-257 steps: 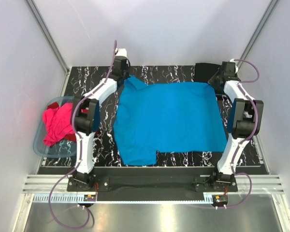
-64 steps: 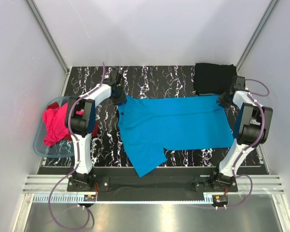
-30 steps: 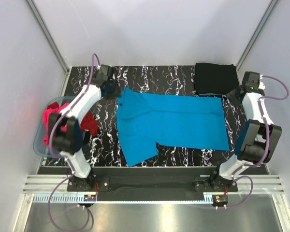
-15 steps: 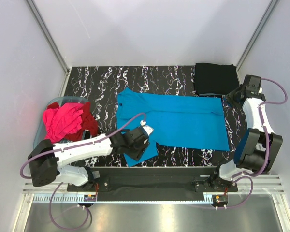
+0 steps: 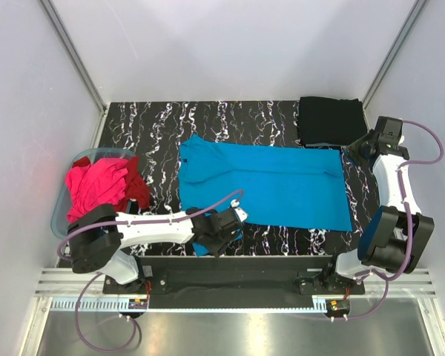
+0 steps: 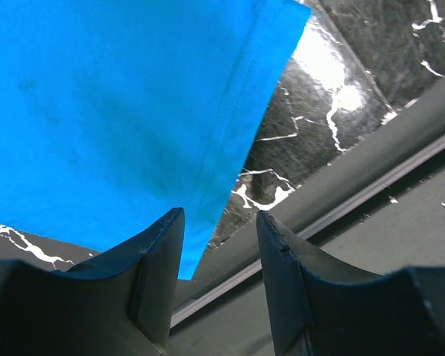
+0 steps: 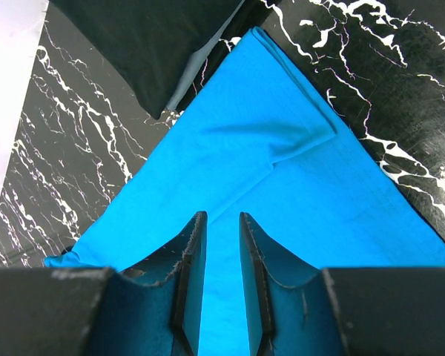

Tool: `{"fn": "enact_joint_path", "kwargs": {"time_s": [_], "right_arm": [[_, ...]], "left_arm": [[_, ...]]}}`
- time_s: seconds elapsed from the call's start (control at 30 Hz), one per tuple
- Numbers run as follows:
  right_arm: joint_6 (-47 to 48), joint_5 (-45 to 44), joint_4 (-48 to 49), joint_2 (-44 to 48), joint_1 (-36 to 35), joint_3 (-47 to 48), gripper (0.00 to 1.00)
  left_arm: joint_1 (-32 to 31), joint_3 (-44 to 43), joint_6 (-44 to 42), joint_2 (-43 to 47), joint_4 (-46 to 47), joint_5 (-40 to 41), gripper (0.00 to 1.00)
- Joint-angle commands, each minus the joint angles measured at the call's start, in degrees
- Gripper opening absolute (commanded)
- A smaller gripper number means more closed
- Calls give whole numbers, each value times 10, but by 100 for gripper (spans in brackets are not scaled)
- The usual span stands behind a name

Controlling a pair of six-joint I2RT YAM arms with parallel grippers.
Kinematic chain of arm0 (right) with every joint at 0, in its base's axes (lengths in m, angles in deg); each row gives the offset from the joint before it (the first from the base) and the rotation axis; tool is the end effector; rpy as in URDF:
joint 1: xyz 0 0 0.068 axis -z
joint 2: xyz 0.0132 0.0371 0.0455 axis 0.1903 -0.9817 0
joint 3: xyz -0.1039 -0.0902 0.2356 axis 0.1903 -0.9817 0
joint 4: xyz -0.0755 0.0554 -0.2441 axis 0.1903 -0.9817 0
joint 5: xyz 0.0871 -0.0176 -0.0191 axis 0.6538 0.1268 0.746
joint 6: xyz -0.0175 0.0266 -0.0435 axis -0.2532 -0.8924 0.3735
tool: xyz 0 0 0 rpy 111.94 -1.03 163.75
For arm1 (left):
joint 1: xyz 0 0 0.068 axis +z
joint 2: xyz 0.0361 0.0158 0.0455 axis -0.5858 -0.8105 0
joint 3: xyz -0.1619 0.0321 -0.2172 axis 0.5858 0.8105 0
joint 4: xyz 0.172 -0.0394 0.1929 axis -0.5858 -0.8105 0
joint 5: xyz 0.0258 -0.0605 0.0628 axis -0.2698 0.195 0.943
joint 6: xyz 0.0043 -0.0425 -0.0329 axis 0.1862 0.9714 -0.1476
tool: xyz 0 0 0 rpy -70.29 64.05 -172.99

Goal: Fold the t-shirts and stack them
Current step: Fold the tshirt

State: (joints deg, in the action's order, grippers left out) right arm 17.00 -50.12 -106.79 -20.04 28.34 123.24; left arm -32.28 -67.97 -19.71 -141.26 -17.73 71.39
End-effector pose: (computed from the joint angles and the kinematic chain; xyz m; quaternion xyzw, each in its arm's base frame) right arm 0.3044 -0.0914 0.2917 0.4097 0.8283 0.1125 0.3653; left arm 0.1039 -0.2461 0.1729 0.3723 0.9118 -0.0668 0.1596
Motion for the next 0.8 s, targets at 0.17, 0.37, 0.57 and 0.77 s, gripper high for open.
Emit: {"fn": "enact_joint_path", "kwargs": {"time_s": [0.17, 0.37, 0.57, 0.77], "right_arm": [[-11, 12, 14, 19, 0, -6, 32], [-17, 12, 10, 30, 0, -11, 31], [-72, -11, -101, 53, 3, -33, 32], [-144, 2, -216, 52, 6, -122, 28]], "left_arm": [[-2, 4, 1, -28, 22, 23, 45], [-2, -1, 1, -39, 22, 16, 21], [-2, -33, 0, 3, -35, 57, 0], [1, -86, -11, 46, -72, 107, 0]]}}
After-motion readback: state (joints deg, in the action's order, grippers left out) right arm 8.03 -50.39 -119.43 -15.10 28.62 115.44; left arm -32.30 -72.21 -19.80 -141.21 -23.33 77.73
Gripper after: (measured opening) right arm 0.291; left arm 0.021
